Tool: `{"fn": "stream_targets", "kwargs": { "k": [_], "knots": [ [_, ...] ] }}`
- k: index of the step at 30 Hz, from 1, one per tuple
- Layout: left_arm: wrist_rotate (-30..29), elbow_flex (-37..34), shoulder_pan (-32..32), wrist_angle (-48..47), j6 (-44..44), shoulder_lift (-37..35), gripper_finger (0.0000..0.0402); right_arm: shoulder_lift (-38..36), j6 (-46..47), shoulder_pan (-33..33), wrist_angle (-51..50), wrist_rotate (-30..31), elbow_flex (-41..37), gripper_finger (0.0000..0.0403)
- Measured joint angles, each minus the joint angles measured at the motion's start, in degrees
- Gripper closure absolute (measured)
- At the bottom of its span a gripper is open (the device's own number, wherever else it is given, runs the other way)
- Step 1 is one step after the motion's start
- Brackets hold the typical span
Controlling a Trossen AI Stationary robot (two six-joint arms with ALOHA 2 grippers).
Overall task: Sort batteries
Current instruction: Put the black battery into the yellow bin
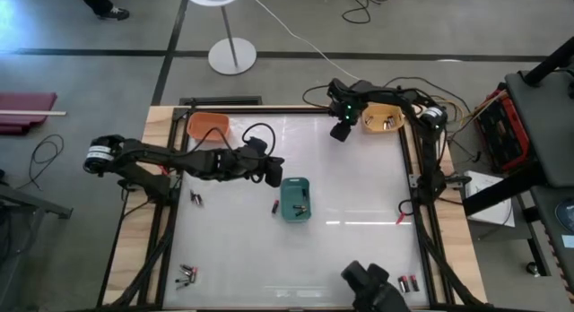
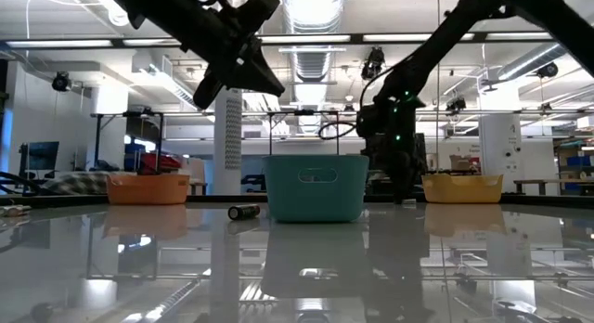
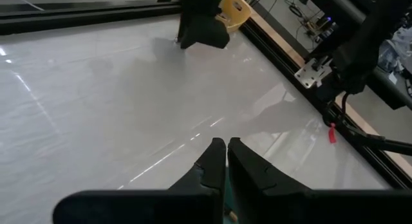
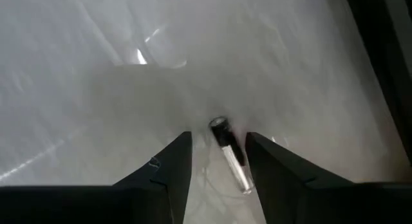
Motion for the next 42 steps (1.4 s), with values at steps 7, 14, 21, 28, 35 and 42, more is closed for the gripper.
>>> {"fn": "stream_targets", "kwargs": {
  "k": [7,14,21,28,35,42],
  "knots": [
    [0.0,-0.1,0.0,-0.3,0.1,0.0,0.0401,4.1,-2.9,0.0,-2.9,0.7,1.6,0.0312],
    [-2.7,-0.1,0.0,-0.6,0.4,0.0,0.0401,4.3,-4.5,0.2,-2.7,3.6,1.5,0.0368],
    [-6.7,-0.1,0.5,-0.6,2.2,0.0,0.0401,4.5,-4.4,1.4,-2.1,5.0,1.4,0.0377],
    [-6.7,-0.1,0.8,-1.6,4.8,0.0,0.036,4.5,-3.1,2.8,-1.9,5.6,1.3,0.0378],
    [-5.0,2.0,0.7,-8.2,5.1,0.0,0.0308,4.5,-0.7,3.0,-1.8,5.4,1.3,0.0379],
    [-3.1,4.8,0.3,-14.6,6.0,-0.1,0.0299,4.5,0.2,3.0,-1.3,5.0,1.2,0.038]
  ]
}}
